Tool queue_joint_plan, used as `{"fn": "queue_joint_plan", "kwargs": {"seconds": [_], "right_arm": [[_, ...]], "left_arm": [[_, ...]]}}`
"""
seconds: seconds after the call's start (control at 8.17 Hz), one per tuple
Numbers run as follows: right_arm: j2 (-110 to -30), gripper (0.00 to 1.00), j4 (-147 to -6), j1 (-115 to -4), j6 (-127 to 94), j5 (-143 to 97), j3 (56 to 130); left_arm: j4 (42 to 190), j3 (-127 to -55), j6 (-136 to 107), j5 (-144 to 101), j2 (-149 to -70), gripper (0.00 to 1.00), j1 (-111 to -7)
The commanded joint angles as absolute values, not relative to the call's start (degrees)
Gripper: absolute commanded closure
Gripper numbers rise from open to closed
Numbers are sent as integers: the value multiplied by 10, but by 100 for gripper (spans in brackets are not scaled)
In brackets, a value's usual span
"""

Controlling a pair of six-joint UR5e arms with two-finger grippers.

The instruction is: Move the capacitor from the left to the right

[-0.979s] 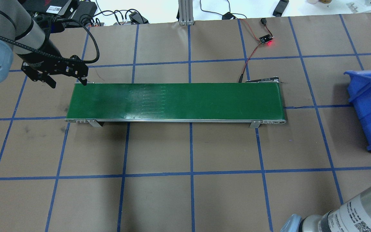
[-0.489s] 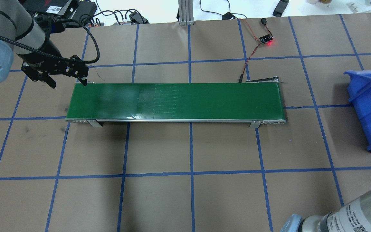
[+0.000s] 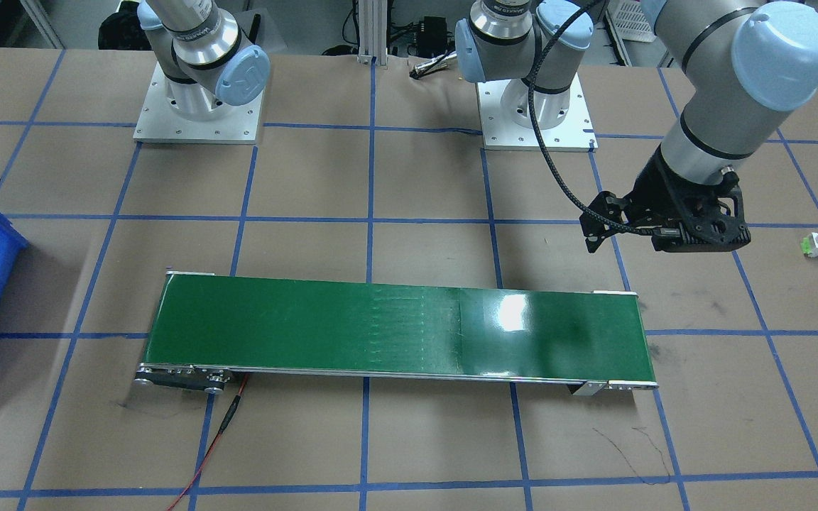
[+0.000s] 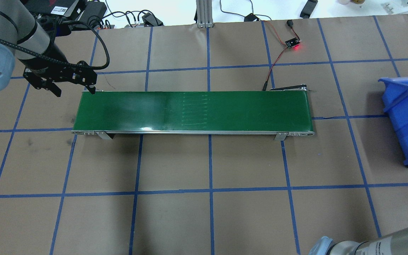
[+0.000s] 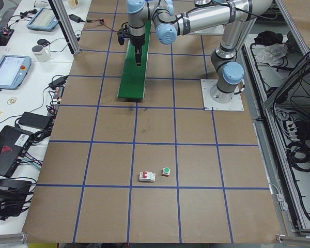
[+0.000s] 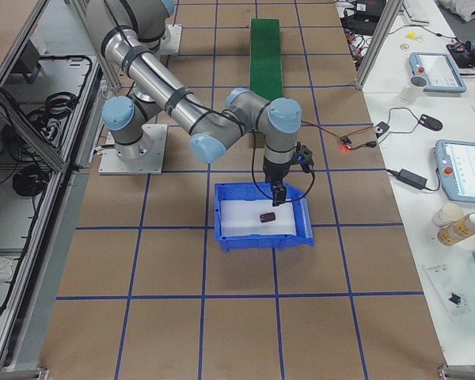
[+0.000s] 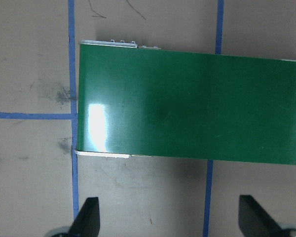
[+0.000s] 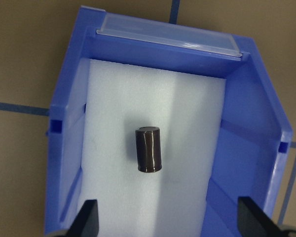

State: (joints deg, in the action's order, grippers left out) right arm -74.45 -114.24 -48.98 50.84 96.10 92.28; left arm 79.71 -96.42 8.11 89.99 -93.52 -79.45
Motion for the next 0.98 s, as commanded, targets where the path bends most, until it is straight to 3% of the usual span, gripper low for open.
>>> {"fn": "queue_joint_plan", "kwargs": {"seconds": [0.0,0.86], "right_arm": [[-815,0,-1085,-502,479,961,922],[-930,0,-964,-674,259,956,906]], "left_arm": [[796,-964,81,901,-935,0,-795],[797,-965,81,900,-935,0,-795]]}}
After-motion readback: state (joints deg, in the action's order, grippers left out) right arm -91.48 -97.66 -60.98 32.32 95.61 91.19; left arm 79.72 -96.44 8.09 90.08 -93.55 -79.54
